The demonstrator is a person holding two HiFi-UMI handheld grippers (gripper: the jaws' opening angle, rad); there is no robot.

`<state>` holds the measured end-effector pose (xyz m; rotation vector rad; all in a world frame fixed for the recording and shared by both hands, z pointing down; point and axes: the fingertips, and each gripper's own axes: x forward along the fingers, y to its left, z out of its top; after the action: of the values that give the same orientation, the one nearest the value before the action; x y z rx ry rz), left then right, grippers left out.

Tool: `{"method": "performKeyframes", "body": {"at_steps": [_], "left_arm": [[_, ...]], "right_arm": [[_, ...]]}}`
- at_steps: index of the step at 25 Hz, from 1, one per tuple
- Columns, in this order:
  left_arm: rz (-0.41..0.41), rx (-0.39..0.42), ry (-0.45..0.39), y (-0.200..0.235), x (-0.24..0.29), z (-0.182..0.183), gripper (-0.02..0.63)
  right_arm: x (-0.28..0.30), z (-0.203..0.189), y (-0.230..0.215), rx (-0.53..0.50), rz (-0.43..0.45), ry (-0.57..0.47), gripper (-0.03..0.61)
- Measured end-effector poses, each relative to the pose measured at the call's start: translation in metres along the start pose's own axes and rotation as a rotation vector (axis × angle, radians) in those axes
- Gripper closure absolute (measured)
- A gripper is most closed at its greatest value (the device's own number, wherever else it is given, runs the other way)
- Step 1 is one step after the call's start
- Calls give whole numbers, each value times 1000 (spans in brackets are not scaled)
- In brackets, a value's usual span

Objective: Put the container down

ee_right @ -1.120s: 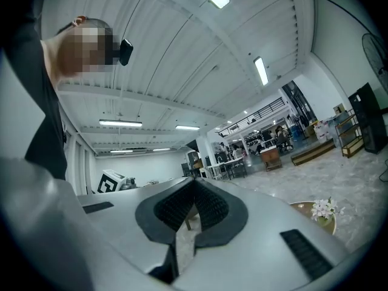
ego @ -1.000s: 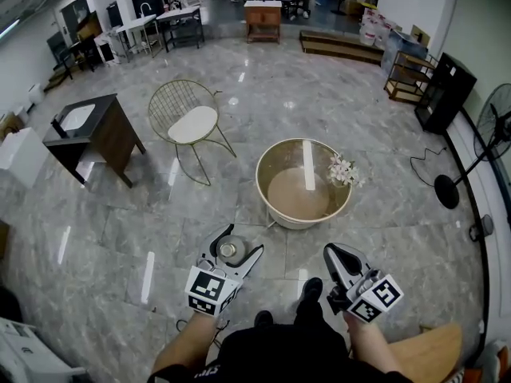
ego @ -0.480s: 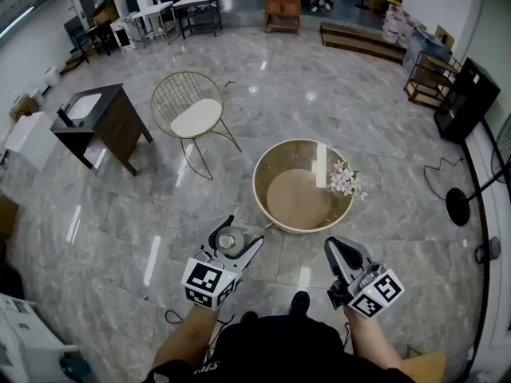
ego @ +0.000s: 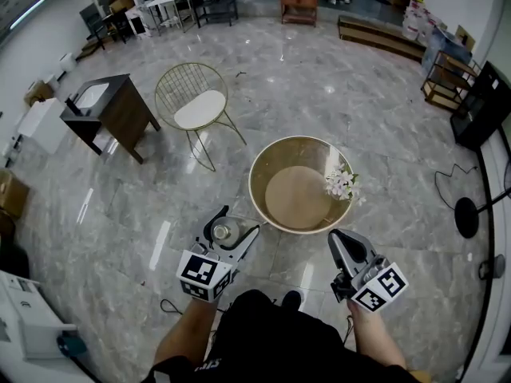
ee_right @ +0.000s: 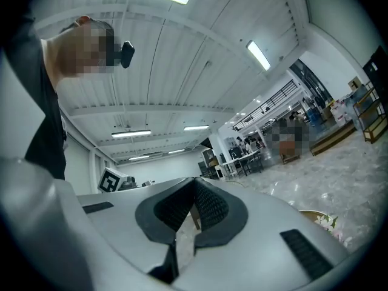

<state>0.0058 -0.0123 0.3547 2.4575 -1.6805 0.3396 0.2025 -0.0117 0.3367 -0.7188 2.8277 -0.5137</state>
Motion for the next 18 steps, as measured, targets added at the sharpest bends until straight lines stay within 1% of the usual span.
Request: {"method": "performKeyframes", "body": {"at_steps": [4, 9, 13, 18], "left_arm": [[18, -3, 13, -2, 15, 0, 265], [24, -26, 26, 8, 36, -7, 265], [31, -40, 26, 33, 60, -7, 265], [32, -37, 24, 80, 99, -6, 265]], "right_arm": [[-1, 3, -21, 15, 11, 8, 563], [20, -2, -38, 23, 38, 43, 563], [52, 3, -54, 18, 54, 62, 563], [109, 5, -82, 3, 61, 95, 563]]}}
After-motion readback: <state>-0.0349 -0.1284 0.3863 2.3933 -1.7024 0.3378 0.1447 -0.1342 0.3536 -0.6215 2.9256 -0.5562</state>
